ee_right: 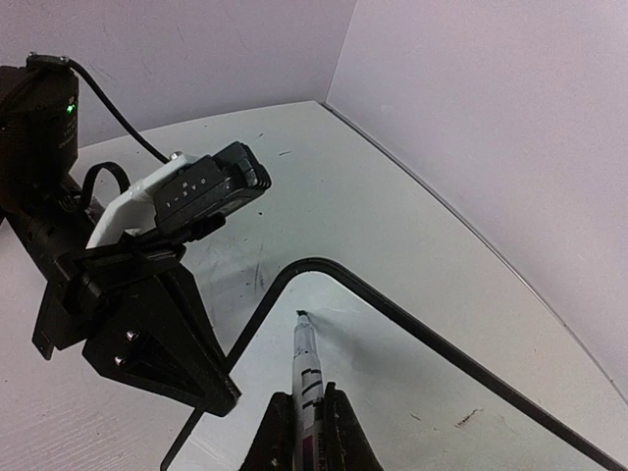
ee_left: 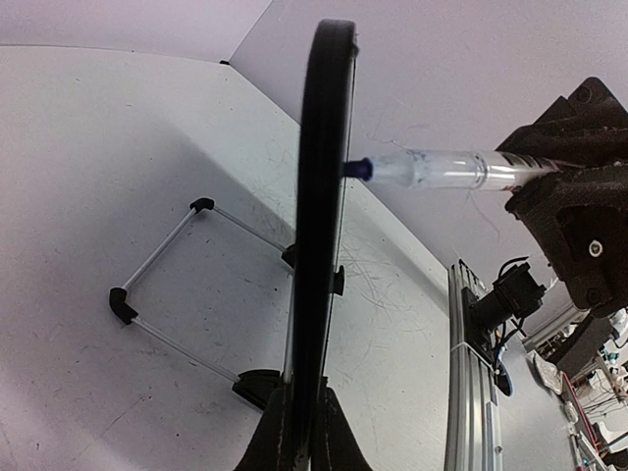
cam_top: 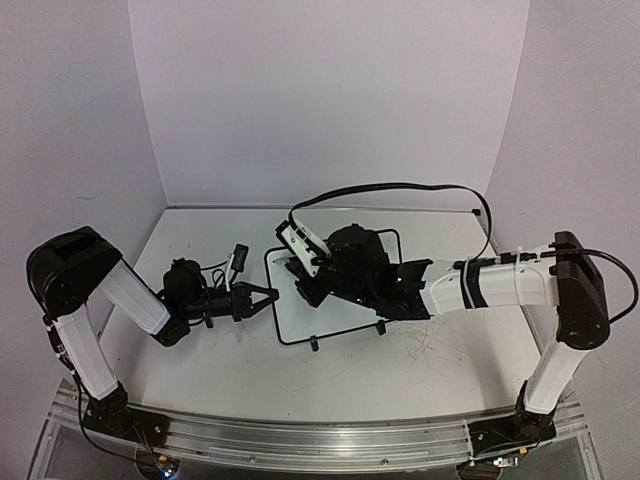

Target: Write a sentence on the whiteboard

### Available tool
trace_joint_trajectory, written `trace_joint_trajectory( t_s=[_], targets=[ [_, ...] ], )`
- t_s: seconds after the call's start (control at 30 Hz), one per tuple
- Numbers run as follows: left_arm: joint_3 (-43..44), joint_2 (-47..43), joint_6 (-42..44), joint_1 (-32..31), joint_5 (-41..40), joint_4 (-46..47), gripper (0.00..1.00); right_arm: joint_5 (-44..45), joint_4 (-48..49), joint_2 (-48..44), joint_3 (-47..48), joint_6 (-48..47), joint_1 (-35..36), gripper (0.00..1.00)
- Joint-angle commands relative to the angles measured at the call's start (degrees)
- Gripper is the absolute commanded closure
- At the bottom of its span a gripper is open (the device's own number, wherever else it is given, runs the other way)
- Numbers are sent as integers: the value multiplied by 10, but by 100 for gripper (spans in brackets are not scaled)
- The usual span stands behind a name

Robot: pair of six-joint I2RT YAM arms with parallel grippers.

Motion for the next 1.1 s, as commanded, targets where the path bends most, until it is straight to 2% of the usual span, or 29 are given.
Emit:
trace_joint_trajectory(
  t_s=[0.0,1.07],
  targets=[
    [-11,-16,-2,4,-7,-14,100,5,10,6,17,11,1,100],
    [-13,-24,1,4,-9,-22,100,-13,-4,-1,-7,35,4,100]
  ],
)
